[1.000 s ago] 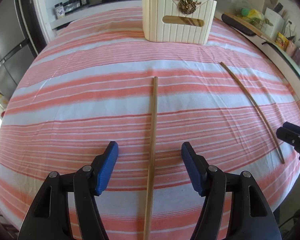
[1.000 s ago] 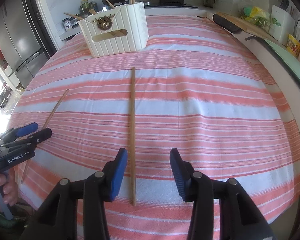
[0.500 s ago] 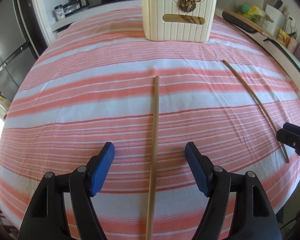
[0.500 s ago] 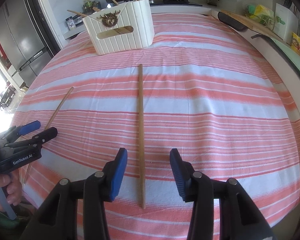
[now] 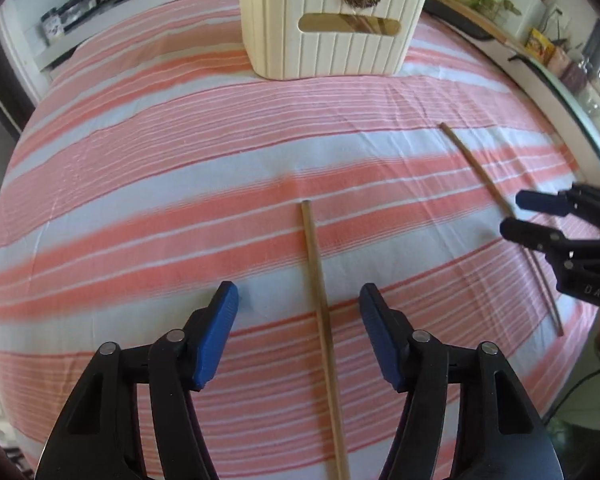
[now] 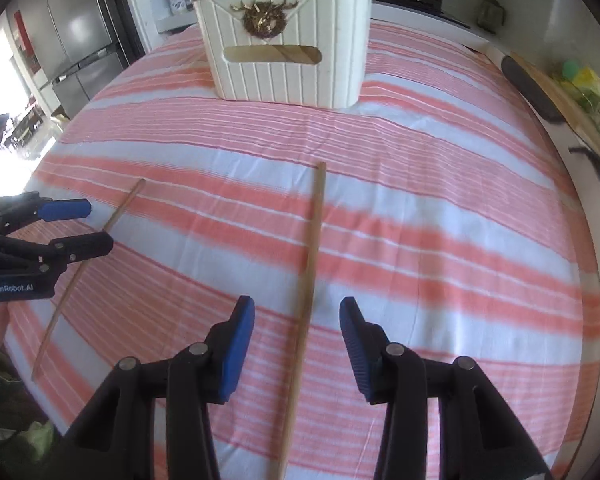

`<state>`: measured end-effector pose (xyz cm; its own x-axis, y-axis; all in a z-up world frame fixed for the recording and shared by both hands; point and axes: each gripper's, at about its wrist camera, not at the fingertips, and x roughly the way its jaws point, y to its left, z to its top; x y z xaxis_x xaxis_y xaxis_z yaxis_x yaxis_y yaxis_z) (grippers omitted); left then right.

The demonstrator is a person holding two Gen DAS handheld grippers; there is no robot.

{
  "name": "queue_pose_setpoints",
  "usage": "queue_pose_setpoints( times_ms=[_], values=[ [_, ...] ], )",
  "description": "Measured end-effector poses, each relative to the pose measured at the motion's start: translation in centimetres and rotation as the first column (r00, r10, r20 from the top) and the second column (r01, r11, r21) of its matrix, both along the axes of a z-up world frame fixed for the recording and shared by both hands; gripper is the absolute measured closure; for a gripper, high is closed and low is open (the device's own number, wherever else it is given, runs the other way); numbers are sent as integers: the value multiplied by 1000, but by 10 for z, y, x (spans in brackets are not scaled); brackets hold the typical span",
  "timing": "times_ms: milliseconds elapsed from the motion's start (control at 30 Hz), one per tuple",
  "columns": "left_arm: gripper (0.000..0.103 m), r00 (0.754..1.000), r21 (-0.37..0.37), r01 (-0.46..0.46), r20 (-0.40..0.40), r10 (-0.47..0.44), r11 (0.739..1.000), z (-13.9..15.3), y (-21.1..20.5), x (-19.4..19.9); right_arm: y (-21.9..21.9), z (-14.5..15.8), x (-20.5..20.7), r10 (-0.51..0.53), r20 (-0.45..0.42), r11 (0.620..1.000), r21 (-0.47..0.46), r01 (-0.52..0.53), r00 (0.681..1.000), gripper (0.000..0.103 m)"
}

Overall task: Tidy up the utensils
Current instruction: 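Grasp a wooden chopstick with the left gripper while the right gripper grasps another, then carry both chopsticks over the white holder and lower them in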

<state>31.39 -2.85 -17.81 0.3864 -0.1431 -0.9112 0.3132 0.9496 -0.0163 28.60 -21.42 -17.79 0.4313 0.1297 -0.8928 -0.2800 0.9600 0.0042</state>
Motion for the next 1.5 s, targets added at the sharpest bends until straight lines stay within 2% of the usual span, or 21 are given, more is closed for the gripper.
queue_pose_setpoints(
  times_ms=[67,100,133,167,200,267,333,467,567,700,800,900,967,1100,1167,1200,1267,1367,1500],
  values=[
    [55,999,31,31,15,-32,999,1,-8,3,7,-7,20,9,-11,1000,-24,-9,1000,58],
    [75,999,26,35,17,-35,999,2,-10,4,8,-6,28,9,-2,1000,-20,-9,1000,58],
    [97,999,20,33,17,-33,999,2,-11,5,10,-5,35,6,5,1000,-12,-6,1000,70],
    [97,999,8,32,16,-32,999,2,-11,8,11,-5,42,1,11,1000,-17,-1,1000,90],
    [99,999,-7,26,20,-25,1000,2,-10,9,12,-4,47,1,11,1000,-22,-1,1000,96],
    [99,1000,-33,6,31,-5,999,6,-6,11,11,-2,53,5,8,1000,13,-5,1000,97],
    [99,997,-72,-8,76,13,997,23,0,6,5,10,51,-2,28,998,61,0,1000,97],
    [99,979,-174,0,200,36,985,79,12,-15,-16,65,27,-27,139,975,221,-5,990,97],
    [99,954,-238,38,297,36,970,122,18,-34,-27,108,1,-28,222,959,282,-37,975,97],
    [99,917,-301,77,395,50,951,161,25,-49,-38,149,-30,-29,332,948,308,-80,943,97],
    [99,895,-343,91,439,74,935,181,22,-51,-39,168,-35,-47,408,951,299,-84,912,97],
    [99,876,-351,104,475,81,930,199,20,-46,-37,184,-35,-59,479,953,289,-94,876,99],
    [99,871,-337,96,483,84,937,206,20,-41,-32,189,-27,-44,473,958,270,-98,880,100],
    [99,882,-358,83,460,98,930,204,29,-39,-36,171,-3,-52,354,972,232,-34,934,97],
    [99,891,-363,68,440,107,929,199,33,-38,-43,146,13,-63,302,973,231,-9,951,66],
    [99,896,-365,57,430,114,929,196,34,-38,-47,132,22,-66,273,970,242,-3,960,62],
    [99,902,-372,44,413,123,927,190,37,-37,-46,97,48,-58,195,974,227,13,979,62],
    [99,909,-373,33,397,127,927,184,38,-38,-36,44,90,-66,110,983,177,46,992,63],
    [99,910,-368,28,395,128,930,183,41,-43,-16,-3,131,-82,68,991,109,74,994,67]
  ],
)
